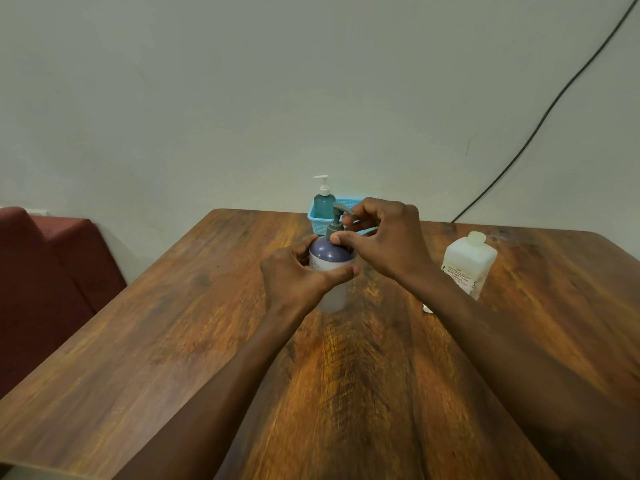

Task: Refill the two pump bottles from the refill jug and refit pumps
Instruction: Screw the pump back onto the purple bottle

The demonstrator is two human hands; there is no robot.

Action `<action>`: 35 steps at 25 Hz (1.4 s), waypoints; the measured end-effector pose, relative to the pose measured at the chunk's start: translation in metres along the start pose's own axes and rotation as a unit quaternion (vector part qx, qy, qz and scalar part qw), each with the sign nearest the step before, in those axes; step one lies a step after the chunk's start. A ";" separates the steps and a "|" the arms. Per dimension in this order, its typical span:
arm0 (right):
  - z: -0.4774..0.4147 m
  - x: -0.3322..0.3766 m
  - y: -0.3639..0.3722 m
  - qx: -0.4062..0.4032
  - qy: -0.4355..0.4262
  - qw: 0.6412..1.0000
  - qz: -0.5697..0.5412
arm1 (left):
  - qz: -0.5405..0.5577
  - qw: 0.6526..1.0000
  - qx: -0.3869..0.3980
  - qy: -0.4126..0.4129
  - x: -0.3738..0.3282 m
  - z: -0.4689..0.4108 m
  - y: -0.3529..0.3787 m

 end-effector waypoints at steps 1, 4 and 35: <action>0.001 0.005 0.002 -0.010 -0.021 1.000 0.013 | 0.002 1.000 -0.003 -0.001 0.000 -0.001 0.001; 0.003 0.010 0.004 -0.034 -0.050 0.997 0.039 | 0.009 1.000 -0.006 -0.001 0.003 -0.004 0.002; -0.150 -0.142 0.040 -0.085 0.081 0.989 0.092 | -0.047 0.997 0.056 0.013 0.061 -0.208 0.128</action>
Point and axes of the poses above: each hand's wrist, its own z-axis away from the middle knuckle, its own y-axis out of the palm, x = y × z, the point moved 7 cm from there along -z, towards the middle knuckle, and after that the axes turned 1 degree about -y, right-handed, at the moved point
